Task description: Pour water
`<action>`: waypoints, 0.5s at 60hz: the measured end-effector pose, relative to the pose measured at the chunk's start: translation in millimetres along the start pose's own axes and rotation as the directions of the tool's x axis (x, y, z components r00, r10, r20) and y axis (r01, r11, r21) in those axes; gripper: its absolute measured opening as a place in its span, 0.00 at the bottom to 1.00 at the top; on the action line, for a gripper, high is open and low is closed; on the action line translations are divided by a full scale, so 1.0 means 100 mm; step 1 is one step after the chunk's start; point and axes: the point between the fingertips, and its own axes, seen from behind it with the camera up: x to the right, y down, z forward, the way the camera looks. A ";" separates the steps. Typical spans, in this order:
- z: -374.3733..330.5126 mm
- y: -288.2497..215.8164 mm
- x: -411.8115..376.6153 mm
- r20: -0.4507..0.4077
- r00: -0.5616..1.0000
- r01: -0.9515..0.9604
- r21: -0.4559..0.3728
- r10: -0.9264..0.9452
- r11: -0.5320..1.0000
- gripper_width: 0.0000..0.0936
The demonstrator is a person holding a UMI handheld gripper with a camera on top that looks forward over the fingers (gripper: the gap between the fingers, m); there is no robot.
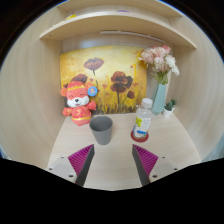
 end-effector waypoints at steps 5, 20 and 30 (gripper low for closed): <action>-0.17 -0.25 -0.15 0.017 1.000 -0.012 0.047 0.011 0.999 0.83; -0.45 -0.48 -0.44 0.027 0.999 0.020 0.077 -0.022 0.997 0.83; -0.57 -0.50 -0.59 0.042 0.999 0.030 0.079 -0.034 0.996 0.83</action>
